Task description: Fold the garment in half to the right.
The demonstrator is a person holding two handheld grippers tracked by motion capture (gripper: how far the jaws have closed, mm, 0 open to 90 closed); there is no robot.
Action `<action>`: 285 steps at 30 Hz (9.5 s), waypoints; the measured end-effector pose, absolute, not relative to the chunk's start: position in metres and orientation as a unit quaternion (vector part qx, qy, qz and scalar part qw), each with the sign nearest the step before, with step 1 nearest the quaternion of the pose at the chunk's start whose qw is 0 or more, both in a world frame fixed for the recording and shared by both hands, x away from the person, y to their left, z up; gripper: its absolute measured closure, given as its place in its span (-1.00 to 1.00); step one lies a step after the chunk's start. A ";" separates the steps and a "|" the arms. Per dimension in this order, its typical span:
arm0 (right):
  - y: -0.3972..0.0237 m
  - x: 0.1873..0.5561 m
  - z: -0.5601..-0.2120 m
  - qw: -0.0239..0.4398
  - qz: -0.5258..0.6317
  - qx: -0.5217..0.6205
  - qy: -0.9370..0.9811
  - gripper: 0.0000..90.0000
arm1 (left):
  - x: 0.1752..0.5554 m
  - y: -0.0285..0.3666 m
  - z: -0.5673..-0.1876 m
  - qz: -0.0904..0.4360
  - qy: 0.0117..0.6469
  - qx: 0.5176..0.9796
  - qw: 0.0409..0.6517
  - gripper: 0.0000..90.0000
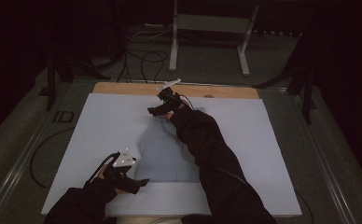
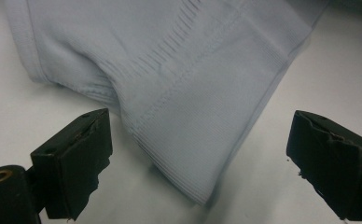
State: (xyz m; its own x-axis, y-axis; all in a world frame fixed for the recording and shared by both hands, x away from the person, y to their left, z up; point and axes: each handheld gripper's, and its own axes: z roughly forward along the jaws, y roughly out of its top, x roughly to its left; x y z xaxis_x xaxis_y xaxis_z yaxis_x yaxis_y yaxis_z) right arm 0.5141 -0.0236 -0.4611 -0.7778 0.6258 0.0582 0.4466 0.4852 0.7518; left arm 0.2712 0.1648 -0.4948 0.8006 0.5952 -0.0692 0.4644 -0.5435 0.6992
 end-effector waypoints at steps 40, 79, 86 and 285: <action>0.008 0.552 -0.510 0.108 0.255 0.346 0.896 0.17 | 0.269 0.157 -0.509 0.063 0.371 0.874 0.307 -0.19; -0.011 0.547 -0.474 0.133 0.272 0.312 0.901 0.93 | 0.278 0.144 -0.484 0.021 0.368 0.872 0.323 0.93; -0.019 0.545 -0.460 0.134 0.284 0.306 0.898 0.93 | 0.278 0.134 -0.473 0.022 0.348 0.878 0.328 0.93; -0.188 0.486 -0.421 0.095 0.442 0.298 0.841 -0.77 | 0.326 0.001 -0.425 0.043 0.210 0.896 0.388 -1.00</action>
